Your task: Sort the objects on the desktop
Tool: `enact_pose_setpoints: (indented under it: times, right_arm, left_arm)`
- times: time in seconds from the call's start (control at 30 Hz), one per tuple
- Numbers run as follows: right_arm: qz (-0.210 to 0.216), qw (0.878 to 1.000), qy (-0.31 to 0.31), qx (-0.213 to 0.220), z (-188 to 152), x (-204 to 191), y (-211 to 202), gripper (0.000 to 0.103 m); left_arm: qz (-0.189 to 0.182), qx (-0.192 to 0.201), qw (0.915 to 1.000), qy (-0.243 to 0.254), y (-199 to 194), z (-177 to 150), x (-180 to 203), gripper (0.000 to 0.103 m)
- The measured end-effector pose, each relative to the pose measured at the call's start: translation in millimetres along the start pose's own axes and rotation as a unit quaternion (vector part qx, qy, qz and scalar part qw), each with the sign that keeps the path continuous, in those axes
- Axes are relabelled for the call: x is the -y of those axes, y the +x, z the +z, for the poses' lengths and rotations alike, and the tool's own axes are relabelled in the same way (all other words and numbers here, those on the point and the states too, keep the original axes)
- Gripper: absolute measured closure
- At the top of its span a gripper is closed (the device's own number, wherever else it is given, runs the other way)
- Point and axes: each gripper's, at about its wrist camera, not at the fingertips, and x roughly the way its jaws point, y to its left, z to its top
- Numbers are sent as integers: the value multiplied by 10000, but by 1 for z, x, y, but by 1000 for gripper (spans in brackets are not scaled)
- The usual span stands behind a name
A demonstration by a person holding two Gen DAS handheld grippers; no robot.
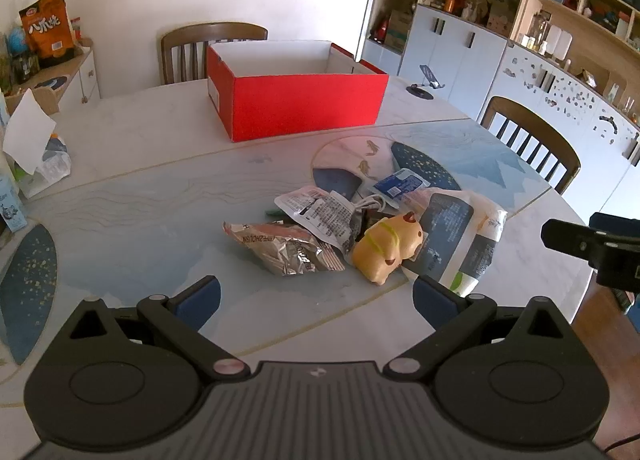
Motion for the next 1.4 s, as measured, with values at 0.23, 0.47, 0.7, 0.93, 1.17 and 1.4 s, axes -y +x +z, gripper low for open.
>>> enact_pose_setpoints:
  times: [0.23, 0.47, 0.7, 0.93, 1.17, 1.4]
  right_arm:
    - [79, 9999, -77, -104, 1, 5, 18, 19]
    - [150, 9994, -209, -240, 4, 13, 41, 23]
    - [294, 9981, -260, -480, 5, 23, 71, 30]
    - [445, 9960, -321, -712, 7, 31, 92, 38]
    - [592, 9939, -386, -853, 8, 34, 103, 42]
    - [665, 9922, -468, -940, 9, 35, 110, 49]
  left_arm:
    - [791, 142, 9949, -612, 15, 8, -5, 0]
    - [935, 71, 9934, -668, 39, 14, -12, 0]
    - [1132, -72, 9896, -889, 61, 18, -24, 0]
    - [1221, -257, 9876, -950, 81, 18, -34, 1]
    - [1340, -468, 9851, -971, 95, 11, -41, 9]
    - [1356, -524, 9848, -955, 104, 12, -45, 15]
